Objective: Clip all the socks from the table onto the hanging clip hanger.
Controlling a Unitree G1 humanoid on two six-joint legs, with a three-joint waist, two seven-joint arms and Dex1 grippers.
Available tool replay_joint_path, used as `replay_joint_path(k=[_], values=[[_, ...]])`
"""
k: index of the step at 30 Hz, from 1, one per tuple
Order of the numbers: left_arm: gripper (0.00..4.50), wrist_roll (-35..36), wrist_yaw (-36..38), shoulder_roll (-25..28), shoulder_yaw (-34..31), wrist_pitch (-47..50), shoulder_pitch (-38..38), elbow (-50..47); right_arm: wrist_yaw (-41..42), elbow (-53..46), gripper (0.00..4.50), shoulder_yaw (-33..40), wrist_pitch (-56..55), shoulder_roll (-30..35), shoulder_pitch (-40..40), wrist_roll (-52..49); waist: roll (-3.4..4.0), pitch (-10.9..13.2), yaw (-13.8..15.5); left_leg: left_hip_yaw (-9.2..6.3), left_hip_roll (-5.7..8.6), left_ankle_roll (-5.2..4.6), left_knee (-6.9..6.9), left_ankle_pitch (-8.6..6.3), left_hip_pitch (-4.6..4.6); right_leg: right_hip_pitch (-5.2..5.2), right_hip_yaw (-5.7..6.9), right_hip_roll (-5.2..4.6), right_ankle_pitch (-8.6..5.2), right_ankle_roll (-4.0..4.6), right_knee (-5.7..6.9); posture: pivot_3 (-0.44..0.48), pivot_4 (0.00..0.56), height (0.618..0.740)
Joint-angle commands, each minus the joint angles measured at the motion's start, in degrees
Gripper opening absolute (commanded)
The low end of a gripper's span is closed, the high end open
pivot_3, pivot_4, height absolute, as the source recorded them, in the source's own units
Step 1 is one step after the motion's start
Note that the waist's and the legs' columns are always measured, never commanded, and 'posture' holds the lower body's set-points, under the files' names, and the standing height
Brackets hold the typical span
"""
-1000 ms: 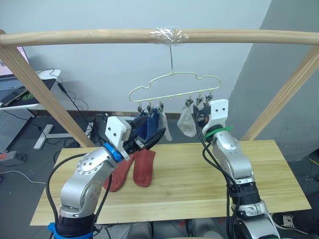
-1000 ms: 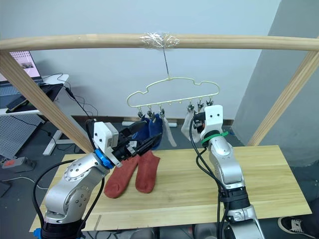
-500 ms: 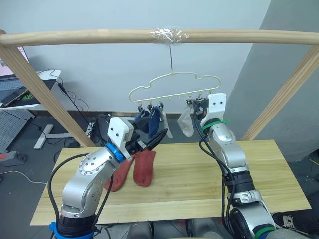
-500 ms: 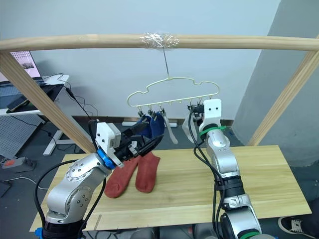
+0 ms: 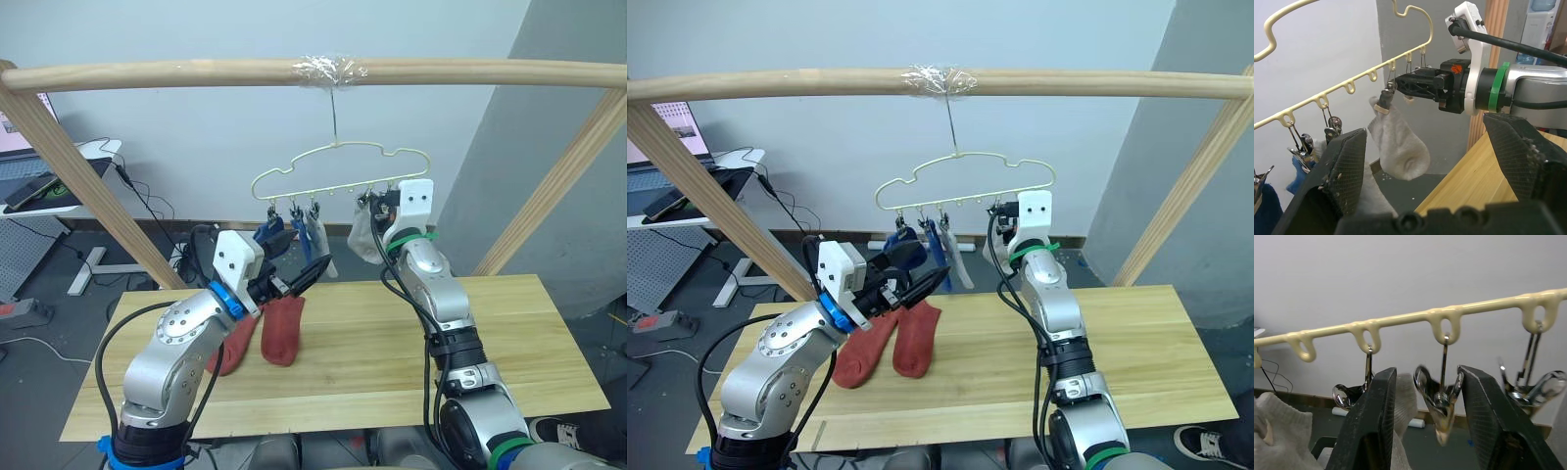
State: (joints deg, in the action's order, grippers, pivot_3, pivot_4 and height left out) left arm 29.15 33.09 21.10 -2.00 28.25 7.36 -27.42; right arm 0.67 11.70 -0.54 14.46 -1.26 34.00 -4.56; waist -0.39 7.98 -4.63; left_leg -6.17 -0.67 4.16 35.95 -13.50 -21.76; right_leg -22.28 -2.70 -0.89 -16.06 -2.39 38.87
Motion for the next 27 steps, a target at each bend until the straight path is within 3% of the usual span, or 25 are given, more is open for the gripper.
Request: replay_joint_path(k=[1, 27], values=[[4.21, 0.19, -0.18, 0.19, 0.33, -0.95, 0.50, -1.76, 0.12, -0.52, 2.05, 0.96, -1.33, -0.42, 1.87, -0.57, 0.00, 0.00, 0.00, 0.00, 0.00, 0.00, 0.00, 0.00, 0.00, 0.00, 0.00, 0.00, 0.00, 0.00, 0.00, 0.004, 0.081, 0.740], [4.21, -0.07, -1.13, 0.22, 2.30, -0.51, 1.70, -2.35, 0.80, 1.99, 2.05, 1.40, -0.49, -0.82, 3.09, -0.56, 0.00, 0.00, 0.00, -0.01, 0.00, 0.00, 0.00, 0.00, -0.01, 0.00, 0.00, 0.00, 0.00, 0.01, 0.01, 0.000, 0.076, 0.740]])
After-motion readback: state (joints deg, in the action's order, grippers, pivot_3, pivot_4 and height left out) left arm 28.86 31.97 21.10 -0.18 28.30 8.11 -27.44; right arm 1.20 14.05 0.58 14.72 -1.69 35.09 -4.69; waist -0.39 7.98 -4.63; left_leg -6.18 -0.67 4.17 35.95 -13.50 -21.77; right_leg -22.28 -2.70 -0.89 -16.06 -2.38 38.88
